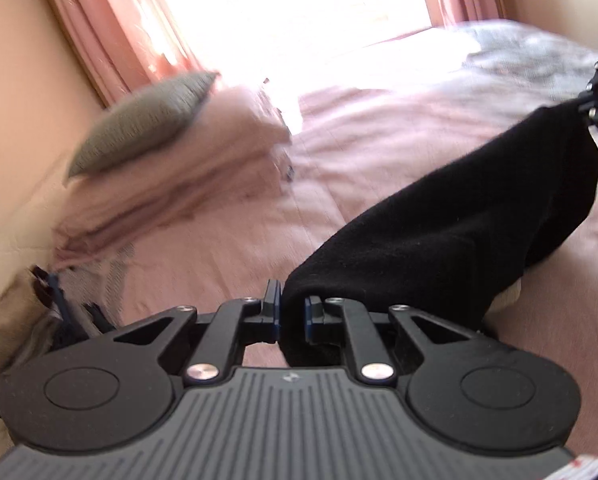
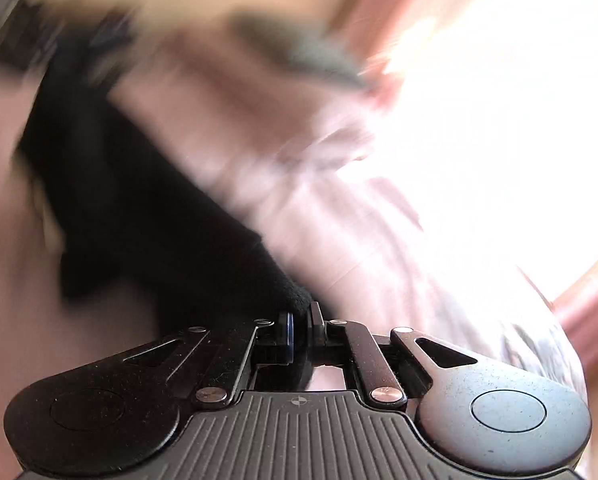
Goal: Fold clothes
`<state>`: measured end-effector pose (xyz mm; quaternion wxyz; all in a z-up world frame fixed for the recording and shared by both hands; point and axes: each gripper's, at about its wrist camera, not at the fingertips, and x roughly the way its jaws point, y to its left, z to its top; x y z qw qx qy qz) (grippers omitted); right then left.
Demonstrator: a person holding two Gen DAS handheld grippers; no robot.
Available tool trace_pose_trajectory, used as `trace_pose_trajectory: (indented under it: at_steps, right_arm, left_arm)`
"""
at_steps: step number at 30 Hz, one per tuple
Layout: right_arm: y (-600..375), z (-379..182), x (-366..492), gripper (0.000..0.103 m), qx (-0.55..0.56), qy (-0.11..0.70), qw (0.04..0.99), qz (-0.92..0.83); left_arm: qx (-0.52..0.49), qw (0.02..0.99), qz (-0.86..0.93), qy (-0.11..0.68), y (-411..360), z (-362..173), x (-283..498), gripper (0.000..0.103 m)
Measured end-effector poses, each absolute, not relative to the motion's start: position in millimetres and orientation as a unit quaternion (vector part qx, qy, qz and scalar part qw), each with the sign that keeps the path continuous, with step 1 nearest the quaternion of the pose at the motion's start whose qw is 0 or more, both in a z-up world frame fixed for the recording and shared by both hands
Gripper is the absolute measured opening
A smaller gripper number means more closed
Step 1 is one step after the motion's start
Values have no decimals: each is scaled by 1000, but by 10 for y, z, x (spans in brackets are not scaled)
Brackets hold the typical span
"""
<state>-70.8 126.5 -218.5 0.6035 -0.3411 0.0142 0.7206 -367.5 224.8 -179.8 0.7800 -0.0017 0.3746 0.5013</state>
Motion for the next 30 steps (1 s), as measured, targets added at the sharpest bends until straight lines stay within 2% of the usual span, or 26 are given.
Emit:
trace_pose_trajectory:
  at_steps: [5, 9, 14, 20, 23, 26, 28, 29, 30]
  right_arm:
    - [770, -1229, -619, 1, -241, -52, 633, 734]
    - [168, -623, -559, 1, -180, -96, 620, 758]
    - [-556, -160, -537, 1, -148, -159, 589, 779]
    - [-800, 229, -585, 1, -120, -153, 598, 778]
    - [-788, 238, -566, 1, -136, -117, 624, 761]
    - [-428, 3, -375, 1, -164, -33, 647, 744]
    - [-52, -351, -262, 2, -206, 37, 667, 715]
    - [172, -555, -238, 6, -244, 78, 665, 701]
    - [453, -892, -178, 10, -293, 138, 662, 675]
  left_arm:
    - [15, 786, 547, 286, 1954, -903, -3767, 10]
    - [51, 783, 574, 235, 1529, -231, -3872, 10]
    - [94, 780, 591, 183, 1052, 558, -3999, 9]
    - [151, 790, 571, 164, 1045, 1268, -3762, 9]
    - [162, 803, 547, 174, 1337, 1270, -3477, 7]
    - [140, 813, 526, 207, 1855, 940, -3126, 4]
    - [91, 815, 520, 238, 2372, 504, -2986, 9]
    - [76, 812, 518, 260, 2582, 259, -2901, 10]
    - [49, 811, 504, 293, 2829, -50, -2836, 25]
